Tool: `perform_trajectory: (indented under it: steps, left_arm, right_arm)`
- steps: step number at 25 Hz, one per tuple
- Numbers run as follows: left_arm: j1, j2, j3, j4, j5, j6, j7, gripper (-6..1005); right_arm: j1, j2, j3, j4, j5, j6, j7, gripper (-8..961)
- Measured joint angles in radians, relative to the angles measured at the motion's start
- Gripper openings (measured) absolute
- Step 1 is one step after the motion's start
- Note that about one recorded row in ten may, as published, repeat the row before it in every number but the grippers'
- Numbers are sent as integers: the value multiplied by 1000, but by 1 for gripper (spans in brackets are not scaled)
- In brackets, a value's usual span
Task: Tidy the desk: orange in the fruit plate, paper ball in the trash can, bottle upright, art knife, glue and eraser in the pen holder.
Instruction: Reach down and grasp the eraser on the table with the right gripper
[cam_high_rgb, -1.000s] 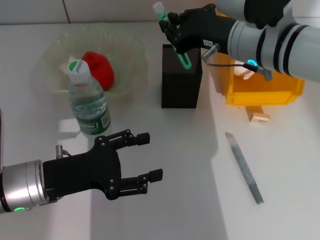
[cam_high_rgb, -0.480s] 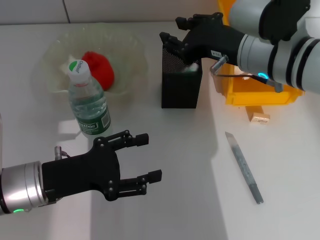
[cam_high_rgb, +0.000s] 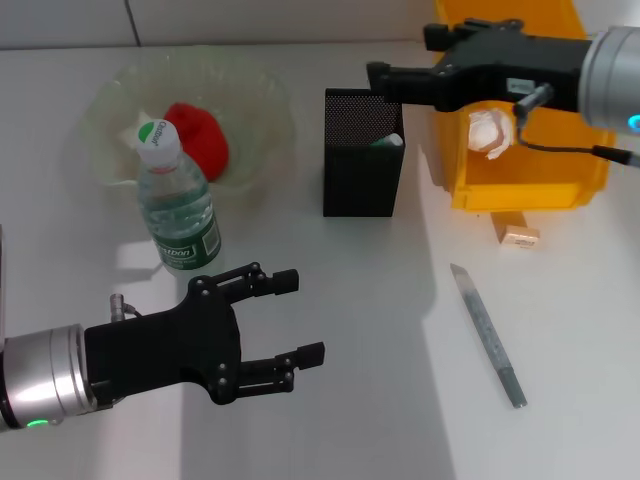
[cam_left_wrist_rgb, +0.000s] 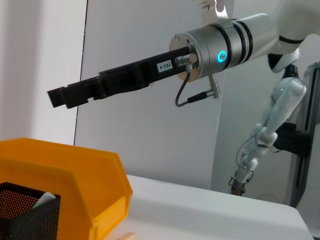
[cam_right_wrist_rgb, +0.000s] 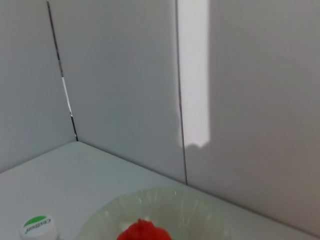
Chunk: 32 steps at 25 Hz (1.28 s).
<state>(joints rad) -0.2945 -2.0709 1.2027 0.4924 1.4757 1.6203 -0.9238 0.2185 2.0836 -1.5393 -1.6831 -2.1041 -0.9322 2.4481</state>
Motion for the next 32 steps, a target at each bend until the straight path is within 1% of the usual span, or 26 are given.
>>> perform_trajectory:
  steps: [2, 3, 4, 6, 7, 8, 9, 10, 11, 13, 14, 16, 17, 18, 19, 22, 23, 24, 26, 28, 32]
  left_arm:
    - [0, 0, 0, 0, 0, 1, 0, 800]
    - [-1, 0, 1, 0, 0, 2, 0, 800]
    - [-1, 0, 1, 0, 0, 2, 0, 800]
    - [-3, 0, 1, 0, 0, 2, 0, 800]
    - [-4, 0, 2, 0, 0, 2, 0, 800]
    - [-6, 0, 2, 0, 0, 2, 0, 800]
    - [-6, 0, 2, 0, 0, 2, 0, 800]
    - [-8, 0, 1, 1, 0, 2, -2, 800]
    - [-10, 0, 1, 2, 0, 2, -3, 800]
    - [-10, 0, 1, 2, 0, 2, -3, 800]
    - [-12, 0, 1, 4, 0, 3, -3, 800]
    - [-13, 0, -1, 4, 0, 3, -3, 800]
    - [-13, 0, -2, 3, 0, 3, -2, 800]
    - [-14, 0, -3, 1, 0, 3, -1, 800]
    - [-14, 0, -3, 1, 0, 3, -1, 800]
    - [-14, 0, -3, 0, 0, 3, 0, 800]
    - [-14, 0, -2, 0, 0, 3, -1, 800]
    - [-14, 0, -2, 0, 0, 3, -1, 800]
    - [-14, 0, -2, 0, 0, 3, -2, 800]
    - [-14, 0, -3, 0, 0, 3, -2, 800]
    - [-14, 0, -3, 2, 0, 3, -2, 800]
  right_arm:
    - [15, -1, 104, -38, -31, -146, 73, 754]
    - [39, -2, 193, -75, -89, -282, 132, 766]
    - [39, -2, 193, -75, -89, -282, 132, 778]
    - [82, -3, 272, -118, -204, -446, 205, 803]
    - [106, -3, 293, -135, -262, -525, 234, 815]
    - [142, -2, 313, -157, -360, -646, 271, 814]
    - [142, -2, 313, -157, -360, -646, 271, 814]
    - [177, -1, 316, -163, -426, -739, 282, 813]
    - [177, -1, 316, -163, -426, -739, 282, 813]
    - [218, -2, 310, -140, -494, -829, 283, 812]
    - [218, -2, 310, -140, -494, -829, 283, 812]
    - [239, -2, 303, -86, -550, -848, 282, 812]
    - [239, -2, 303, -86, -550, -848, 282, 811]
    - [249, -2, 302, -35, -565, -837, 278, 811]
    - [249, -2, 302, -35, -565, -837, 278, 811]
    - [255, -1, 303, 31, -567, -803, 278, 810]
    - [258, 0, 303, 71, -568, -775, 279, 810]
    - [258, 0, 303, 71, -568, -775, 279, 809]
    - [265, 0, 302, 111, -569, -752, 281, 808]
    - [279, -2, 302, 180, -575, -712, 281, 803]
    - [292, -3, 302, 222, -596, -677, 276, 794]
